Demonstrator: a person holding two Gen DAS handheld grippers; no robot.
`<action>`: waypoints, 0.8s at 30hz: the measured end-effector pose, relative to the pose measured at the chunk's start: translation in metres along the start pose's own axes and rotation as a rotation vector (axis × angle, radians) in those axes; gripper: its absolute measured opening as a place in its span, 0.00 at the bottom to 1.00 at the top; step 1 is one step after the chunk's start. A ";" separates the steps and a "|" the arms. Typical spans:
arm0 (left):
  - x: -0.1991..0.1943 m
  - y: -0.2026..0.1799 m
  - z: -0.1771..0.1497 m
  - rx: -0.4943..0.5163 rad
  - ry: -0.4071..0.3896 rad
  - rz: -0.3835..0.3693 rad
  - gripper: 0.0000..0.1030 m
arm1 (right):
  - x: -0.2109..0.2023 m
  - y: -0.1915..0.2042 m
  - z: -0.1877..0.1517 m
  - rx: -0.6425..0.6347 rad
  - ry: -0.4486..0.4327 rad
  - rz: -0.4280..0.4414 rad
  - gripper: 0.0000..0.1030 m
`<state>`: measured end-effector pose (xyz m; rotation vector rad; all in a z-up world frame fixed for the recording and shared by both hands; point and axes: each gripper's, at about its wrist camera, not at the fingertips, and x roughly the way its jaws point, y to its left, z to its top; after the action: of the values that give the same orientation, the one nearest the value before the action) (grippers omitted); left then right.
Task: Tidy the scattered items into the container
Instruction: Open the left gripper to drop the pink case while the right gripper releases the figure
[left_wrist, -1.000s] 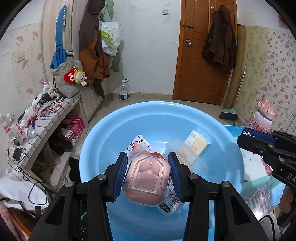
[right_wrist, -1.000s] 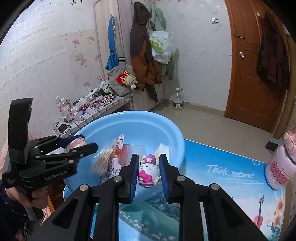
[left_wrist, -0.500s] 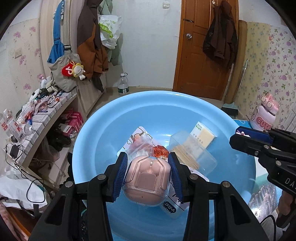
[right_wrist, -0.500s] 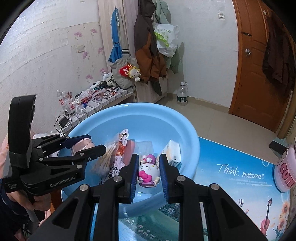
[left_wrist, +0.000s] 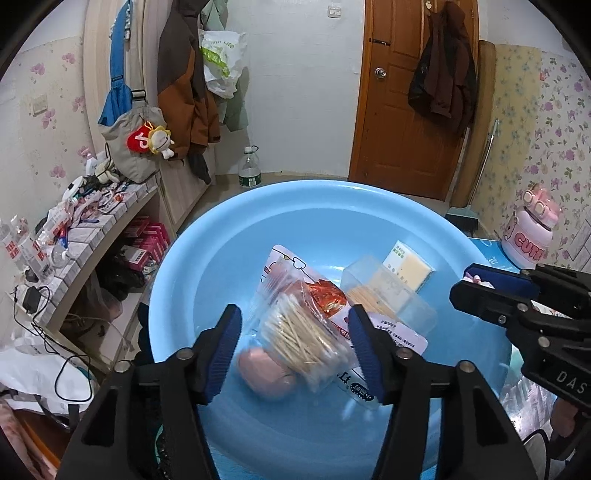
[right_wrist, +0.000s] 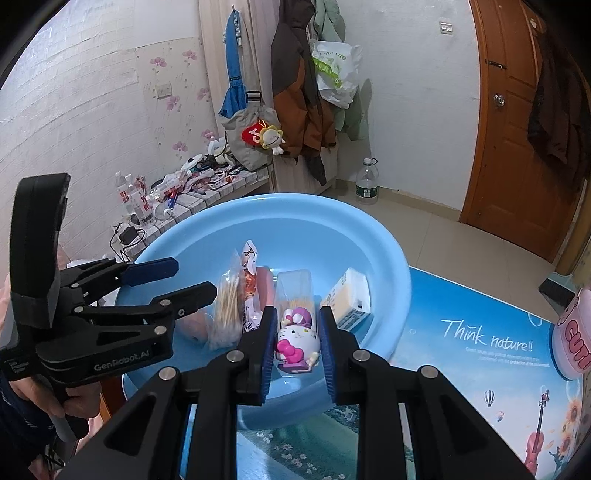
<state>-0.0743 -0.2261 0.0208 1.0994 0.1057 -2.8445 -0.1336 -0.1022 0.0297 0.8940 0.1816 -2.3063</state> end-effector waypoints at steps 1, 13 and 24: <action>-0.001 0.000 0.000 0.003 -0.004 0.002 0.61 | 0.000 0.000 0.000 0.000 0.001 0.001 0.23; -0.007 0.004 -0.002 -0.008 -0.024 0.020 0.84 | 0.016 0.013 -0.002 -0.049 0.069 0.050 0.23; -0.011 0.008 -0.002 -0.019 -0.042 0.034 0.91 | 0.035 0.019 0.005 -0.094 0.143 0.039 0.23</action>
<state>-0.0640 -0.2336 0.0267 1.0271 0.1096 -2.8292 -0.1435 -0.1370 0.0130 1.0061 0.3282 -2.1795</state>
